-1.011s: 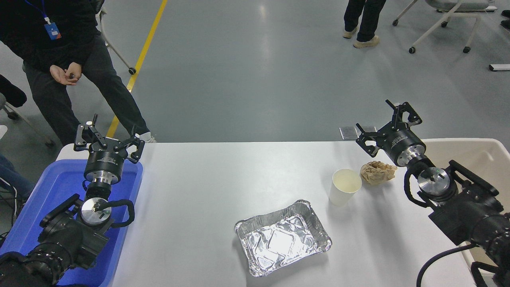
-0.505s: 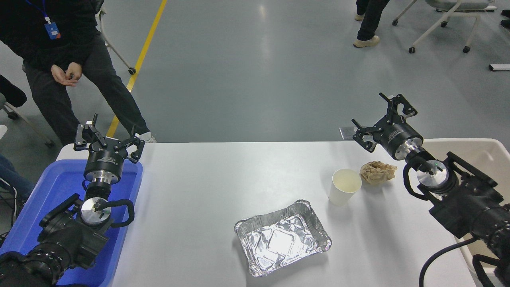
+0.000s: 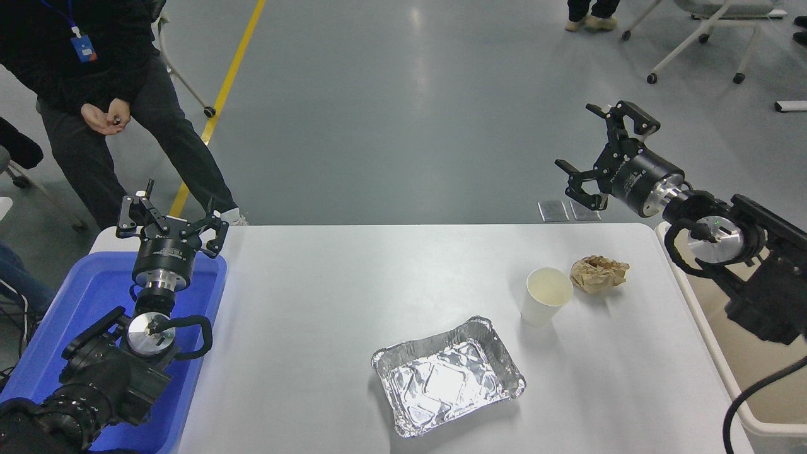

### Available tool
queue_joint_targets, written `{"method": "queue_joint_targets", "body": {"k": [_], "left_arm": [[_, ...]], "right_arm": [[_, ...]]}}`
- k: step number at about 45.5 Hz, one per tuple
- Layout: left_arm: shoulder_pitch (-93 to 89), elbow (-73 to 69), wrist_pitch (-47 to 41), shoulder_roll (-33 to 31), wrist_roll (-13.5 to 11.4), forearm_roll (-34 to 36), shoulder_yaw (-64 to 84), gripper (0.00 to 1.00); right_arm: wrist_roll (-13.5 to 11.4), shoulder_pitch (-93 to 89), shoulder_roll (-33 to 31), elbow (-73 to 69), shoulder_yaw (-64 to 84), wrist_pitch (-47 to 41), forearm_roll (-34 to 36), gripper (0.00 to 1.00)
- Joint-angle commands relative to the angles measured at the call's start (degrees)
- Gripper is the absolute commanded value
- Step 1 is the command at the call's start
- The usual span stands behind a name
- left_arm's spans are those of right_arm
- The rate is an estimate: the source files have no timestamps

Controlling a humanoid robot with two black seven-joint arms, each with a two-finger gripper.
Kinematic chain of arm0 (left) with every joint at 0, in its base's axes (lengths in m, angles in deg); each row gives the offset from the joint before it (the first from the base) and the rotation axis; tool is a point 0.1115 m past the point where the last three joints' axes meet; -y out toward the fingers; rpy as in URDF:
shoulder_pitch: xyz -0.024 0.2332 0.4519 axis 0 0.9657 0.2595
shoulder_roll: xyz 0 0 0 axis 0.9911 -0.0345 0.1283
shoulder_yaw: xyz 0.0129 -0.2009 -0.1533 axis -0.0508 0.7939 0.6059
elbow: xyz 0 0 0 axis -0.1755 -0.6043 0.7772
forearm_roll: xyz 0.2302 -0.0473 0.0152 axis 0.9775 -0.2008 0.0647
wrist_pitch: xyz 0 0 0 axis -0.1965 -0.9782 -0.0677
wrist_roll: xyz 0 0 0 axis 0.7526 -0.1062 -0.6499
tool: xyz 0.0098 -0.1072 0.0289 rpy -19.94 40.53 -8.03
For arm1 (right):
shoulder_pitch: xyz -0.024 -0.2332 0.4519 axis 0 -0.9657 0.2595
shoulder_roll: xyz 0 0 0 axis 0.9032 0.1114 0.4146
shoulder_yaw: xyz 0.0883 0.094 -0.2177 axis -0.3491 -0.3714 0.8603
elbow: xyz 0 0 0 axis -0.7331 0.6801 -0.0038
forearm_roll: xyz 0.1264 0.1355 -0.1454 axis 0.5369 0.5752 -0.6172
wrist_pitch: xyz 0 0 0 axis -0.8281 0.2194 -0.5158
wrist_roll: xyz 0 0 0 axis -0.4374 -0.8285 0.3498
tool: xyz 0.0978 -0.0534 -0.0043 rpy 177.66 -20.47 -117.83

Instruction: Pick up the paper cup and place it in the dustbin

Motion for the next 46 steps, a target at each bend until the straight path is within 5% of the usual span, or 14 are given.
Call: {"method": "queue_joint_targets", "body": {"k": [1,22,46], "left_arm": [[0.0,0.0,0.0,0.0,0.0,0.0,0.0,0.99],[0.0,0.0,0.0,0.0,0.0,0.0,0.0,0.99],[0.0,0.0,0.0,0.0,0.0,0.0,-0.1,0.99]], "right_arm": [[-0.3,8.8,-9.3,-7.2,16.3,0.1,-3.4,1.00],[-0.3,38.3,-21.8,-25.0,52.4,-0.8,-14.2,1.00],[0.4,71.3,-9.8,-32.2,85.3,-13.3,-15.4,1.00]]}}
